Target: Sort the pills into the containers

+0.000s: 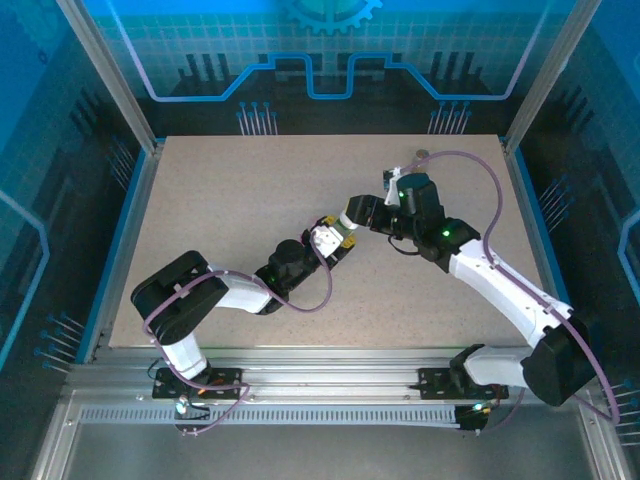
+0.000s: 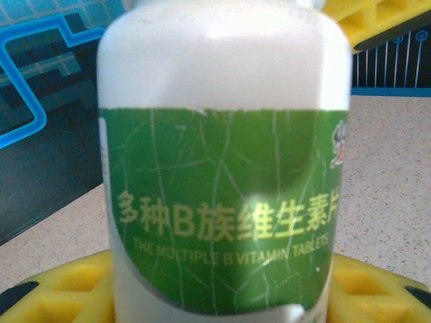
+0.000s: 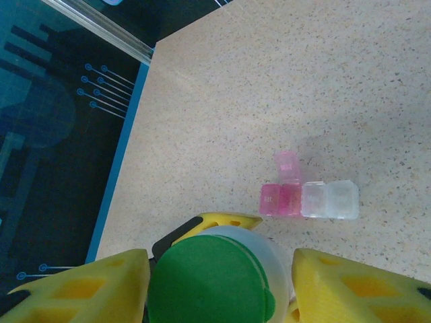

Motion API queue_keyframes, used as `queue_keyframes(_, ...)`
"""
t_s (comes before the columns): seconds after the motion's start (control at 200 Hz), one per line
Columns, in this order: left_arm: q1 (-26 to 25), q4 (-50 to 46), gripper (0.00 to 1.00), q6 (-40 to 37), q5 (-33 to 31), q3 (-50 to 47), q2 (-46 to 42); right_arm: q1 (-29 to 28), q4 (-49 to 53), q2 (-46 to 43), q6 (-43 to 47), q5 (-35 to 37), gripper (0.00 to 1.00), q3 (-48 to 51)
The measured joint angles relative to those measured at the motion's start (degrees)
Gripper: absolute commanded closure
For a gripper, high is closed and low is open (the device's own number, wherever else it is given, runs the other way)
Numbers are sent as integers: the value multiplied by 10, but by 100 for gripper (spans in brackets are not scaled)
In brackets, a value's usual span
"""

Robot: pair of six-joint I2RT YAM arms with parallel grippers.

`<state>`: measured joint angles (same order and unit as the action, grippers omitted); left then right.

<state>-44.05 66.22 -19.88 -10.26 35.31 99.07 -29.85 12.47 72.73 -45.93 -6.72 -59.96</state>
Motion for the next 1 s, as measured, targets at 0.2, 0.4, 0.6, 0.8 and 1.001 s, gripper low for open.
queue_keyframes(0.2, 0, -4, 100, -2, 0, 0, 0, -2, 0, 11, 8, -5, 45, 0)
queue_keyframes(0.4, 0, -15, 100, -7, -4, 0, 0, -9, 15, 16, 37, 8, 85, -11)
queue_keyframes(0.6, 3, -30, 100, 0, -18, -2, 7, -15, 12, 6, 38, 9, 100, -28)
queue_keyframes(0.8, 0, -30, 100, -2, -17, -2, 7, -24, 21, 0, 51, 37, 100, -27)
queue_keyframes(1.001, 0, -31, 100, -12, -15, -2, 7, -35, 46, 0, 86, 63, 91, -42)
